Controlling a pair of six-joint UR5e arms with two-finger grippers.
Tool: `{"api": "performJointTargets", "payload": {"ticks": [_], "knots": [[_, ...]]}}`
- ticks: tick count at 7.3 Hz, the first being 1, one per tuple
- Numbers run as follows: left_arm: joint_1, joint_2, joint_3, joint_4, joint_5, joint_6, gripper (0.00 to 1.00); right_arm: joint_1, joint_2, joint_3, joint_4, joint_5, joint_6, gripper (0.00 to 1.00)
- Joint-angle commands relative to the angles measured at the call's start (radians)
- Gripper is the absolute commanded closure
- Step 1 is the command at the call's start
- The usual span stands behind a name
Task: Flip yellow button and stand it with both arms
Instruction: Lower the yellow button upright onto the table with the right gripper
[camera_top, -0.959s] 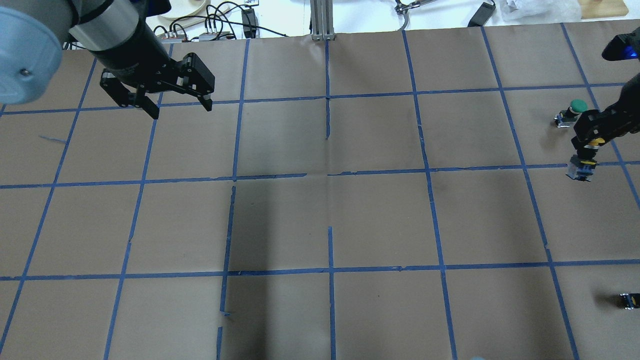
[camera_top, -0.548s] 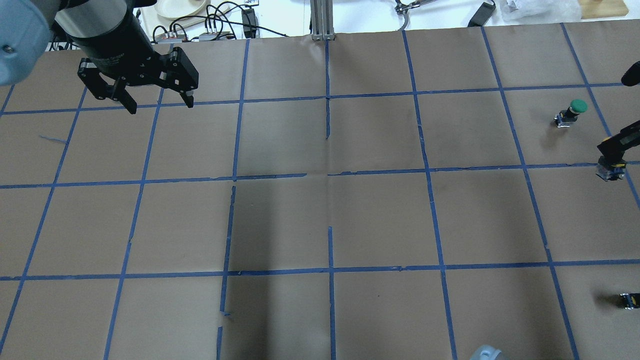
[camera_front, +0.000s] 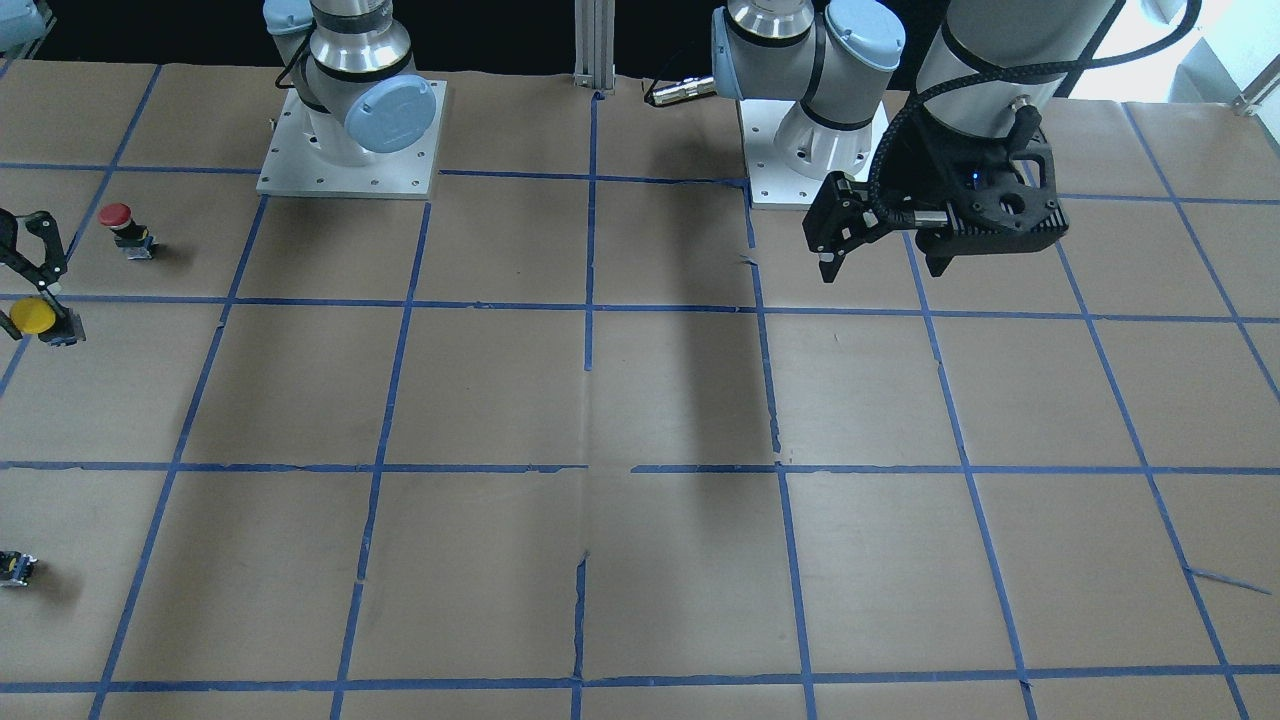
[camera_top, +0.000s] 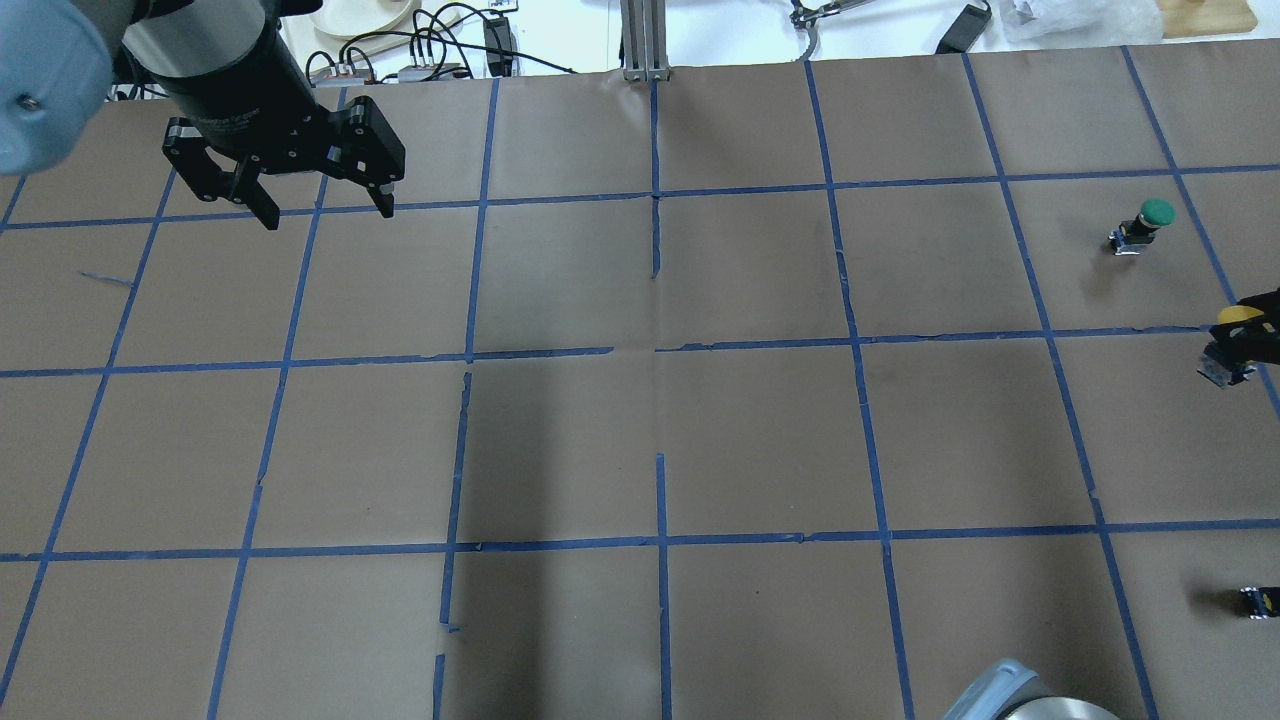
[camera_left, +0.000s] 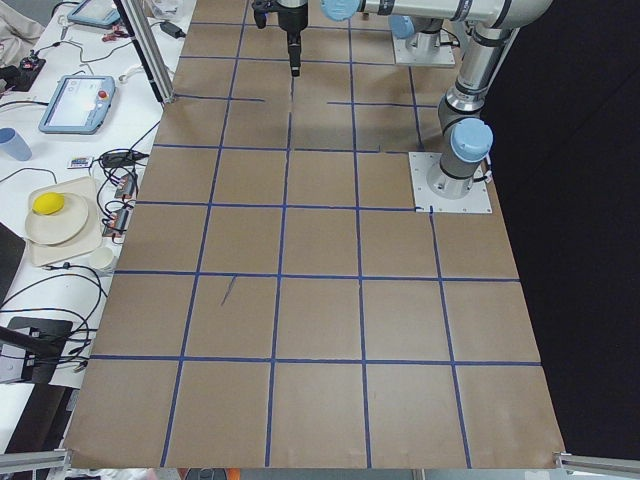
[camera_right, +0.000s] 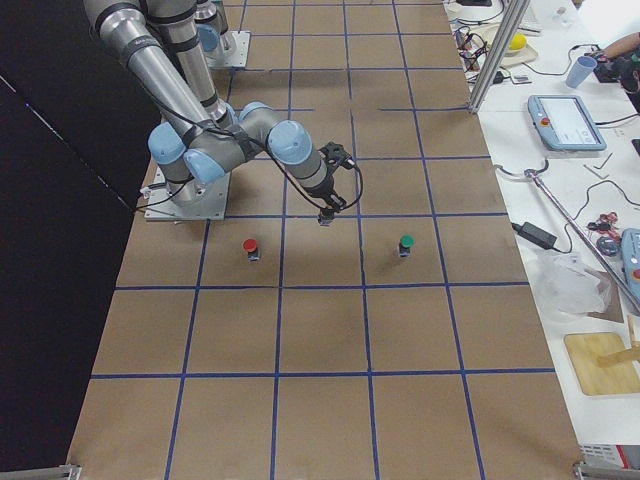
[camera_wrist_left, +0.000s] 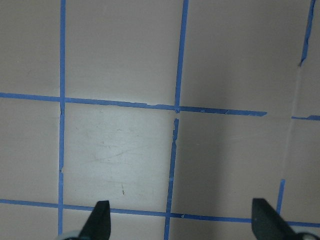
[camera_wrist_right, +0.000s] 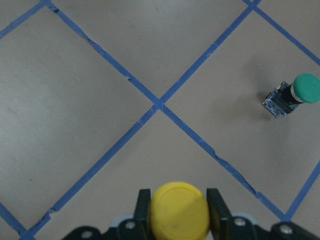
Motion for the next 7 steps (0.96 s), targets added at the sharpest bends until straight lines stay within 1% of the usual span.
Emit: {"api": "performJointTargets", "payload": {"ticks": [1, 2, 3, 4, 5, 6, 7], "knots": [[-0.006, 0.007, -0.002, -0.001, -0.004, 0.011, 0.0, -0.076, 0.017, 0.051, 0.0, 0.107, -0.195, 0.92], [-0.004, 0.007, -0.005, -0.003, -0.021, 0.013, 0.0, -0.096, 0.05, 0.052, 0.003, 0.135, -0.25, 0.92], [-0.006, 0.016, -0.017, -0.004, -0.024, 0.028, 0.0, -0.125, 0.108, 0.051, 0.003, 0.198, -0.322, 0.92], [-0.006, 0.019, -0.023, 0.002, -0.022, 0.037, 0.0, -0.173, 0.151, 0.051, 0.009, 0.216, -0.378, 0.92], [-0.006, 0.019, -0.022, 0.007, -0.022, 0.037, 0.0, -0.198, 0.159, 0.052, 0.022, 0.223, -0.412, 0.92], [-0.006, 0.016, -0.022, 0.008, -0.022, 0.037, 0.0, -0.209, 0.161, 0.051, 0.075, 0.223, -0.458, 0.92], [-0.006, 0.016, -0.023, 0.008, -0.022, 0.039, 0.0, -0.214, 0.163, 0.052, 0.092, 0.223, -0.51, 0.92]]}}
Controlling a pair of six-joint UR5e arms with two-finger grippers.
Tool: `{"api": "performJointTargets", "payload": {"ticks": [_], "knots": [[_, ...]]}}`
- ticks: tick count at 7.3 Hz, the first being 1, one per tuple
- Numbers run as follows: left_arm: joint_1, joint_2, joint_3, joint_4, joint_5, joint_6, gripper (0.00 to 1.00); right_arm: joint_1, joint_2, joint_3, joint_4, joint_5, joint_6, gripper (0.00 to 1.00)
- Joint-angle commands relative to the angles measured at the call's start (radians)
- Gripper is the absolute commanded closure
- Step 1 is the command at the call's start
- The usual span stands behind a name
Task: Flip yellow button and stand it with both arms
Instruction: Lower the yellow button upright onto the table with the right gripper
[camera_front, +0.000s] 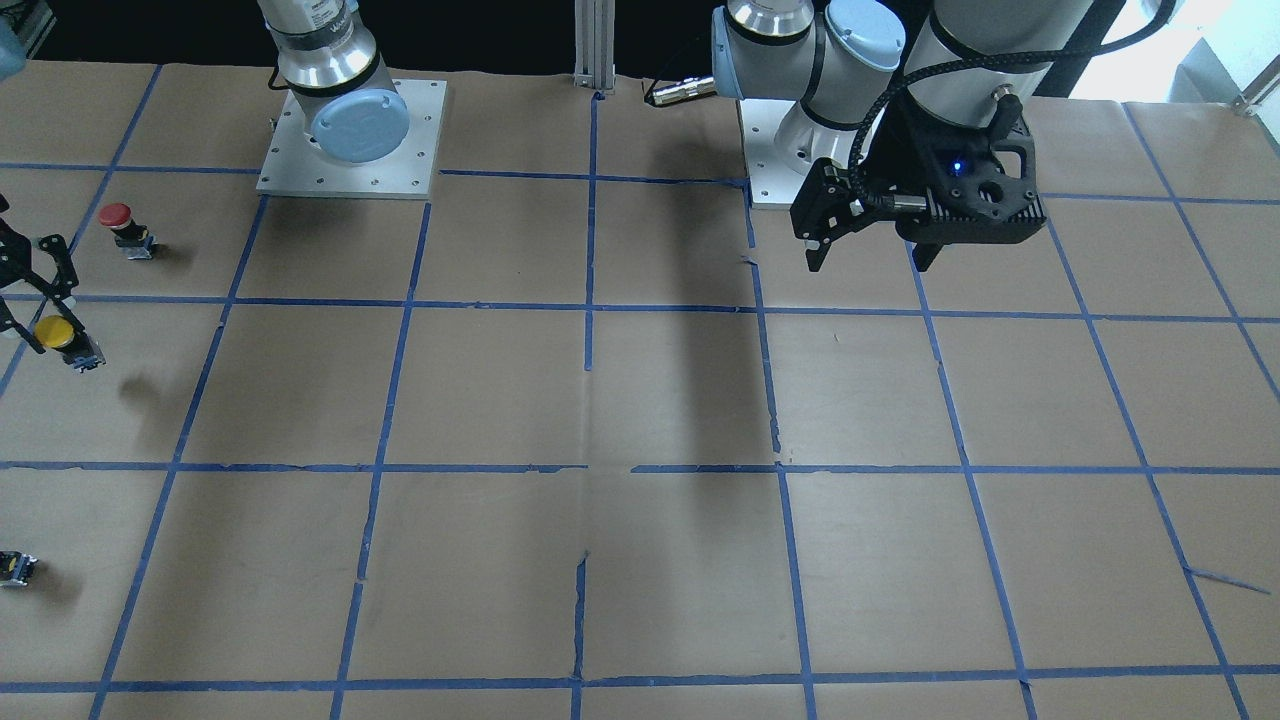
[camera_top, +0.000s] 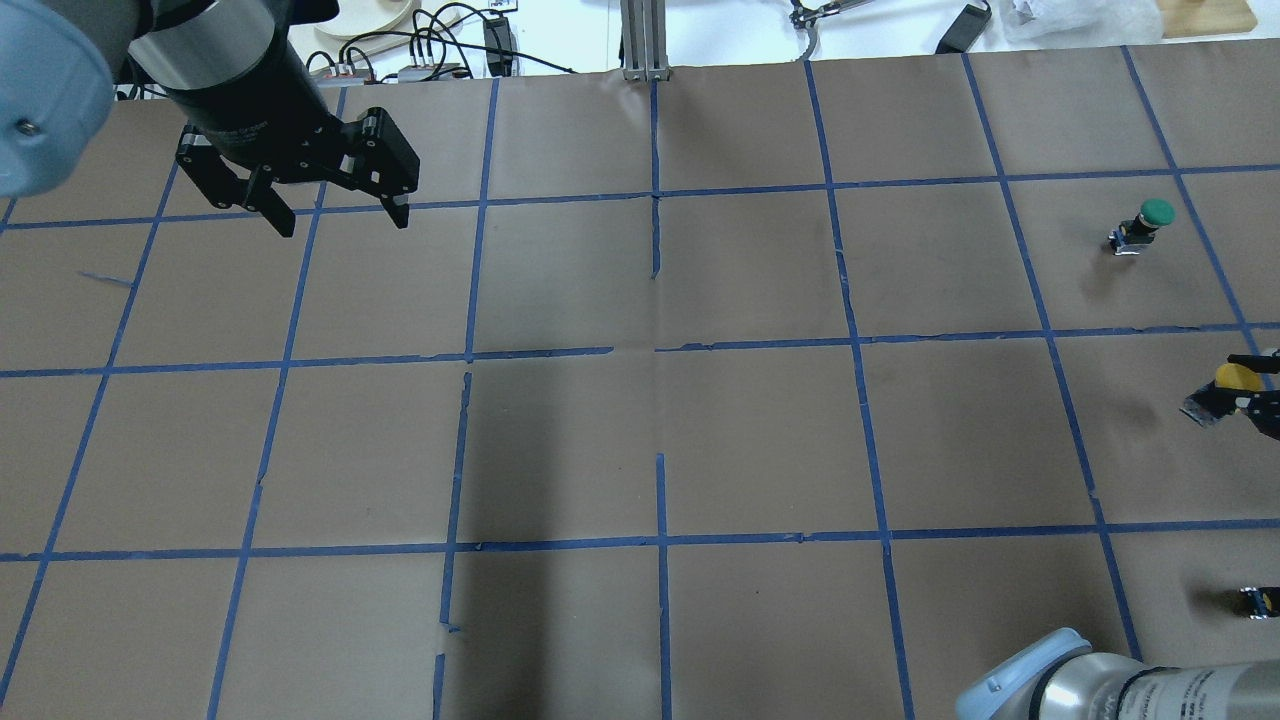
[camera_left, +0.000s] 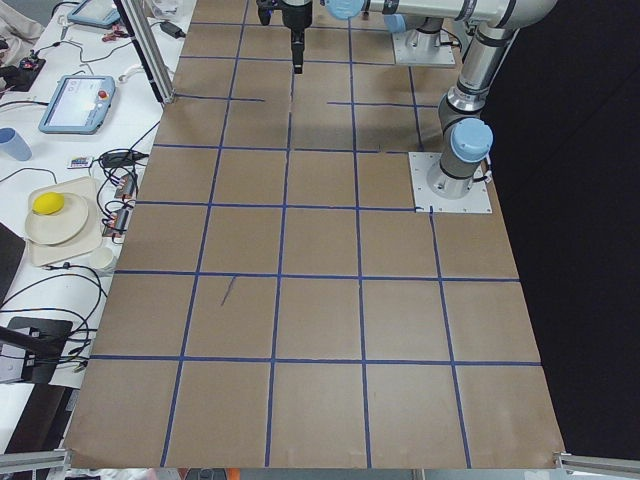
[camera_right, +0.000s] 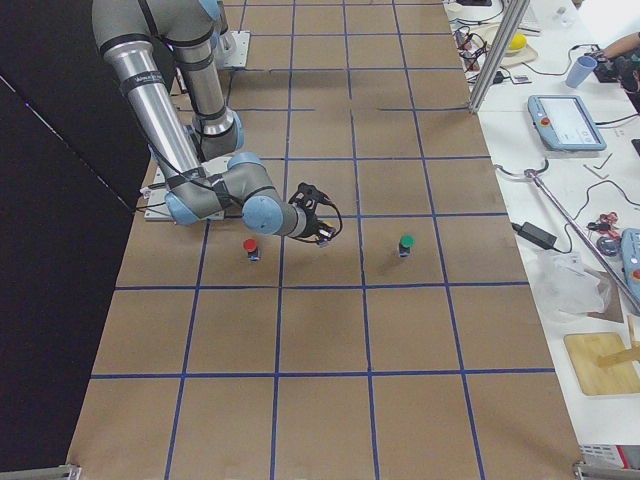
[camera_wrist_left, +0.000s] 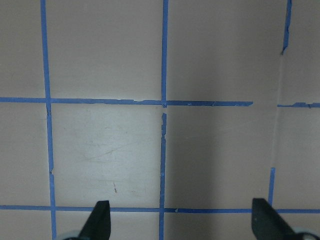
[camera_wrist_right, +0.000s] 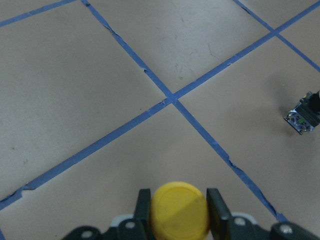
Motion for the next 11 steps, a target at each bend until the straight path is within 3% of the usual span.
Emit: {"api": "performJointTargets", "payload": {"ticks": [1, 6, 7, 8, 10, 11], "knots": [[0.001, 0.001, -0.005, 0.001, -0.002, 0.002, 0.0, -0.013, 0.016, -0.001, 0.032, 0.006, -0.083, 0.92], [0.0, 0.001, -0.005, 0.001, -0.003, 0.0, 0.0, -0.015, 0.094, -0.016, 0.028, 0.026, -0.127, 0.92], [0.001, 0.001, -0.005, 0.001, -0.002, 0.0, 0.0, -0.015, 0.114, -0.018, 0.02, 0.023, -0.126, 0.88], [0.002, -0.001, -0.008, 0.001, -0.003, 0.0, 0.0, -0.015, 0.118, -0.018, 0.018, 0.018, -0.124, 0.7], [0.002, -0.001, -0.005, 0.001, -0.002, 0.0, 0.0, -0.015, 0.118, -0.016, 0.024, 0.018, -0.104, 0.01], [0.002, -0.001, -0.005, 0.001, -0.002, 0.0, 0.0, -0.015, 0.116, -0.018, 0.018, 0.009, -0.083, 0.0]]}}
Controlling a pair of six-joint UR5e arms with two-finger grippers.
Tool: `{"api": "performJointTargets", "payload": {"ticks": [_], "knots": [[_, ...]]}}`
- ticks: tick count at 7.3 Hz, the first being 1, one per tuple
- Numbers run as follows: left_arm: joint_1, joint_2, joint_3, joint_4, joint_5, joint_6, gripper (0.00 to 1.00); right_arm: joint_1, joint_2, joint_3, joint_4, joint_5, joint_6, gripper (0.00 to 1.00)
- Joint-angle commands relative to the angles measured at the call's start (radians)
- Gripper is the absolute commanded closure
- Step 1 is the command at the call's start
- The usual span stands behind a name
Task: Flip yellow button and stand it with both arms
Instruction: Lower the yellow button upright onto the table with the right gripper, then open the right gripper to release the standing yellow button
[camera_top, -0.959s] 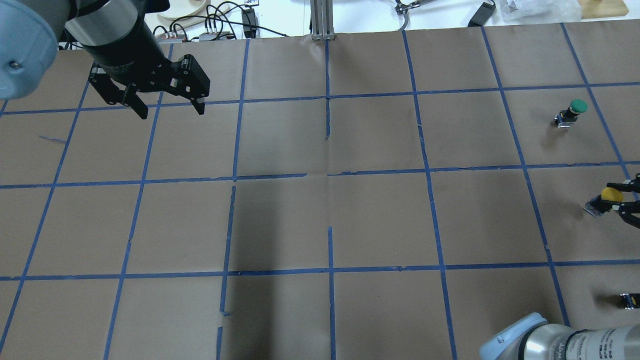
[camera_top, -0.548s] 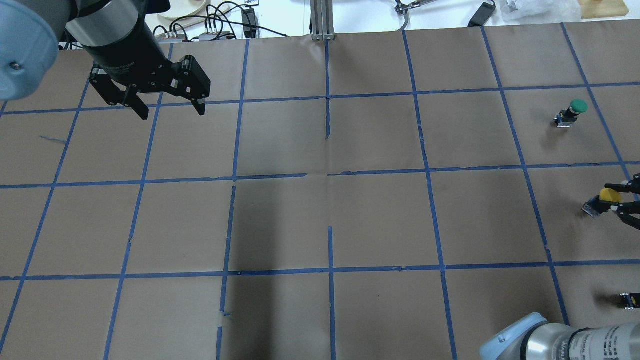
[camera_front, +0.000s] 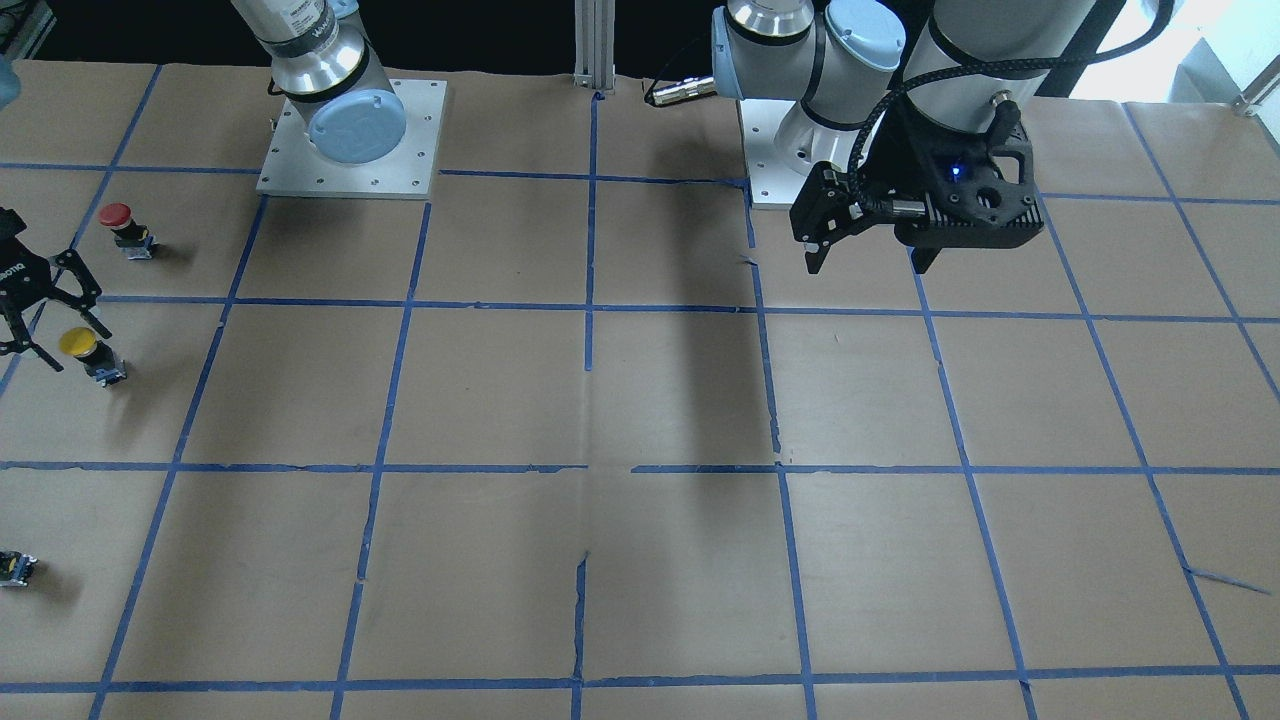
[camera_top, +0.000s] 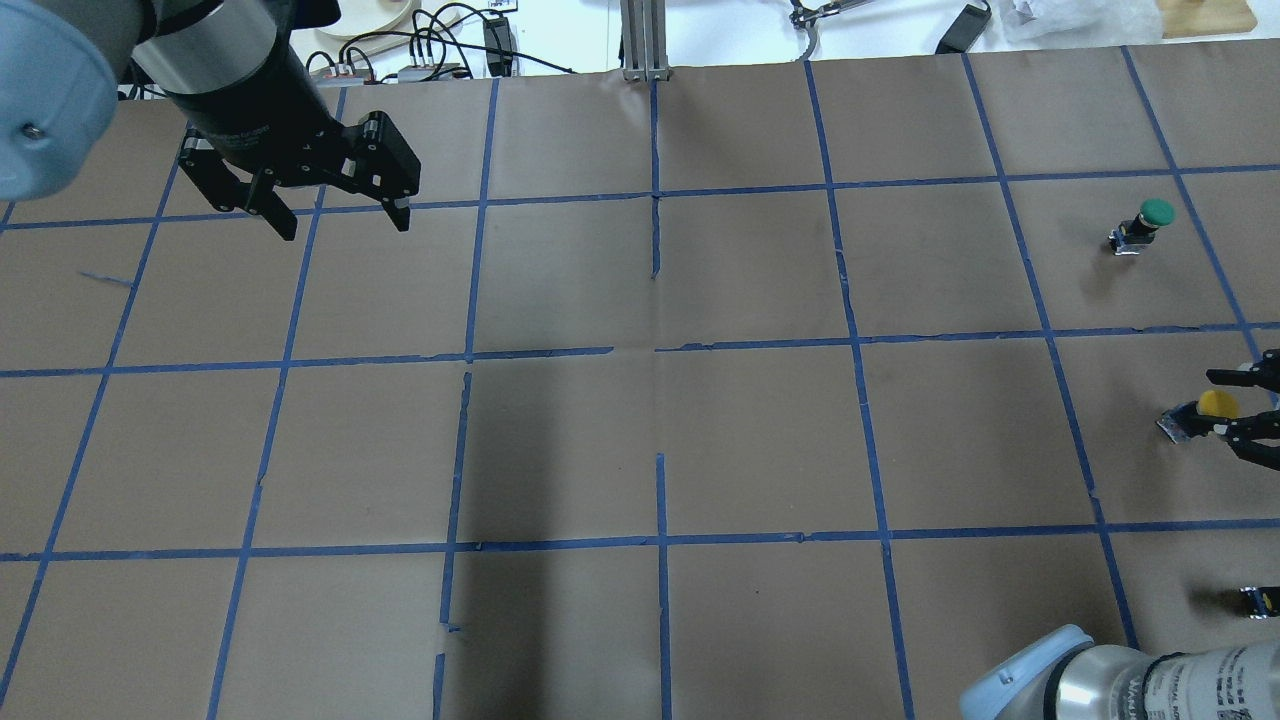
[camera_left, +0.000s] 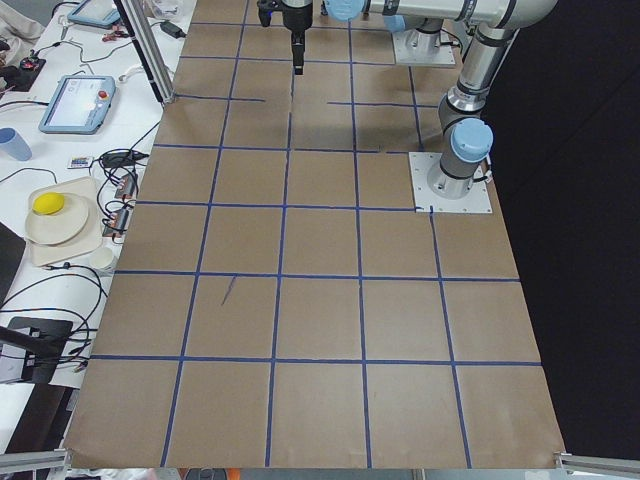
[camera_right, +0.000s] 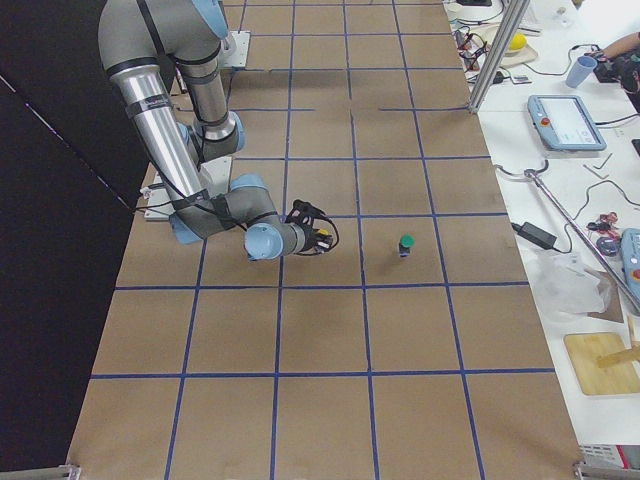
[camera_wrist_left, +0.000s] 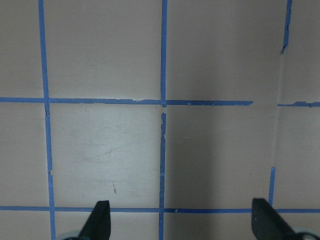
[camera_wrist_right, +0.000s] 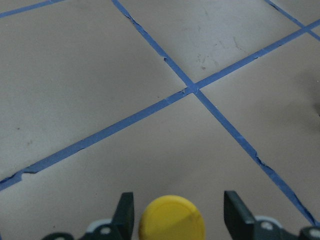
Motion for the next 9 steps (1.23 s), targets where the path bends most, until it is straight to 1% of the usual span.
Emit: {"api": "performJointTargets", "payload": {"ticks": [1, 2, 4, 5, 6, 8, 9], "knots": [[-0.001, 0.0, 0.002, 0.0, 0.0, 0.0, 0.0, 0.0, -0.007, -0.01, -0.003, -0.011, 0.084, 0.0], [0.0, 0.0, 0.002, 0.0, 0.0, 0.0, 0.0, 0.006, -0.014, -0.034, 0.0, -0.073, 0.172, 0.0], [0.002, 0.0, 0.004, 0.0, 0.0, 0.002, 0.0, 0.018, -0.062, -0.091, 0.008, -0.094, 0.385, 0.0], [0.003, 0.0, 0.004, 0.0, 0.0, 0.002, 0.0, 0.029, -0.11, -0.093, 0.008, -0.15, 0.49, 0.0], [0.003, 0.0, 0.004, 0.0, 0.002, 0.002, 0.0, 0.061, -0.169, -0.093, 0.008, -0.181, 0.599, 0.0], [0.003, 0.0, 0.004, 0.0, 0.0, 0.002, 0.0, 0.129, -0.293, -0.094, 0.019, -0.259, 0.889, 0.0], [0.003, 0.0, 0.004, 0.0, 0.002, 0.002, 0.0, 0.161, -0.341, -0.115, 0.066, -0.308, 1.009, 0.0]]}}
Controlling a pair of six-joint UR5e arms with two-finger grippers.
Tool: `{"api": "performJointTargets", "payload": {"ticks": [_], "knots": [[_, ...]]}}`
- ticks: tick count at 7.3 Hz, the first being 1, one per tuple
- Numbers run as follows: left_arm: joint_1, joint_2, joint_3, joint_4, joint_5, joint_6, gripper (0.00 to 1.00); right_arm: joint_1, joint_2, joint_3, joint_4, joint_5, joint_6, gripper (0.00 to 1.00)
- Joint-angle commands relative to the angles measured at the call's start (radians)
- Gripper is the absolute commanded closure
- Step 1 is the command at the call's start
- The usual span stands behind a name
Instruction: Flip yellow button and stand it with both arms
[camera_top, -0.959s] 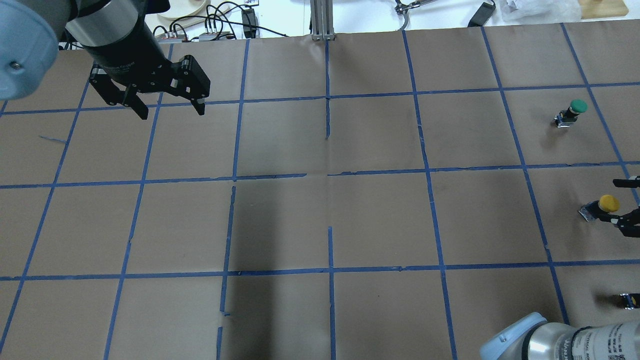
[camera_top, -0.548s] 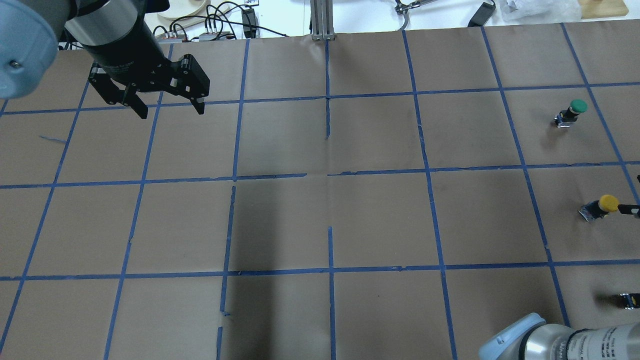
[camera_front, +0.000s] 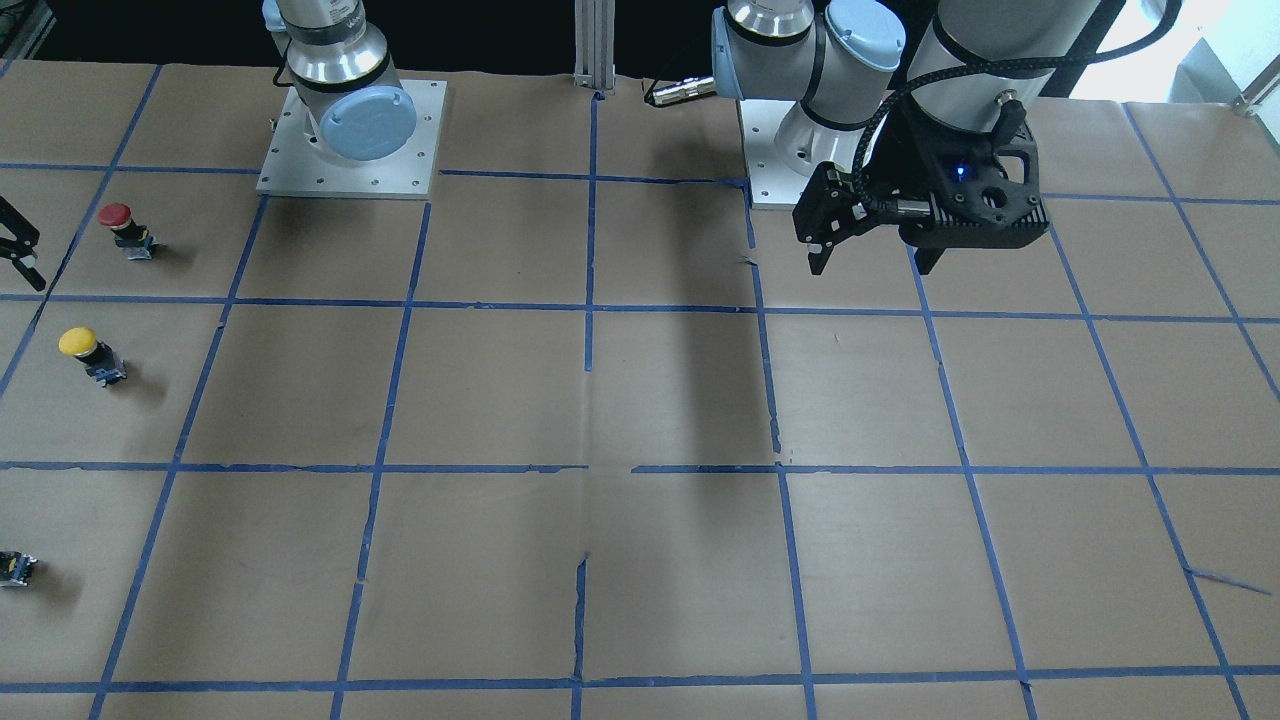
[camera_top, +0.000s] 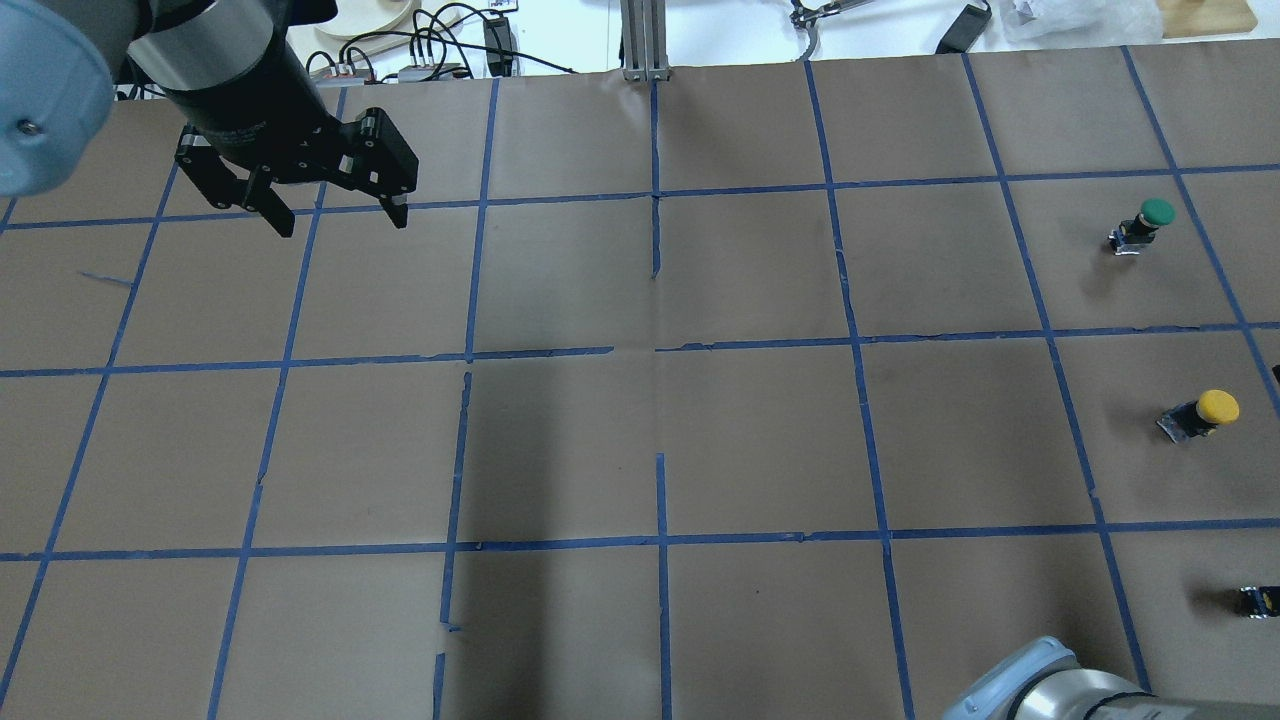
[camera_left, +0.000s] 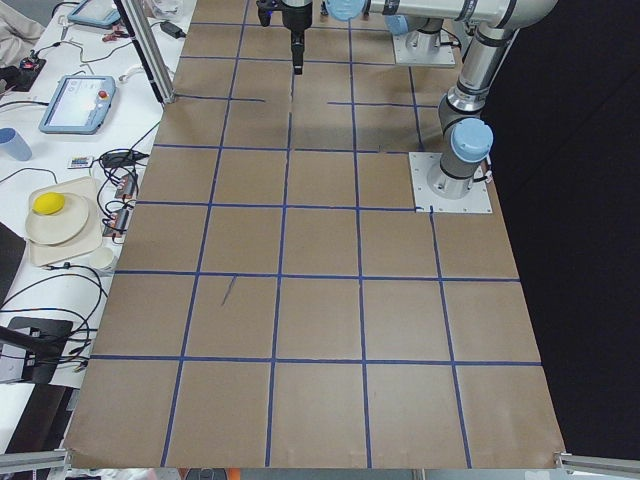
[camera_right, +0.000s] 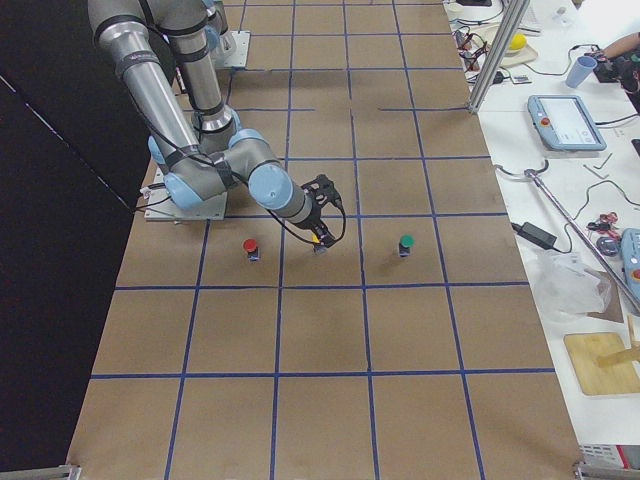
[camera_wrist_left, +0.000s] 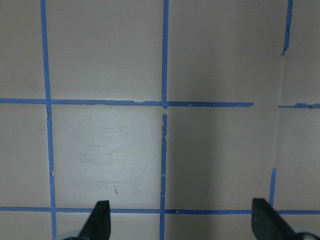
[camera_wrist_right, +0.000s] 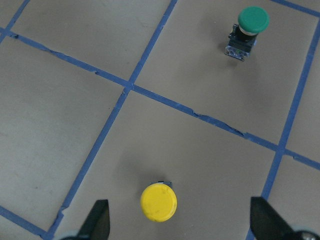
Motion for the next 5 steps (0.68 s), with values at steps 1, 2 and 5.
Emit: {"api": "performJointTargets", "payload": {"ticks": [1, 2, 5], "knots": [[0.0, 0.0, 0.001, 0.0, 0.001, 0.0, 0.0, 0.089, -0.103, -0.064, 0.086, -0.114, 0.329, 0.0], [0.0, 0.0, 0.005, 0.0, 0.003, 0.0, 0.0, 0.152, -0.109, -0.131, 0.22, -0.169, 0.55, 0.0], [0.002, 0.0, 0.012, 0.0, 0.004, 0.0, 0.0, 0.283, -0.106, -0.282, 0.466, -0.229, 0.977, 0.0]]}}
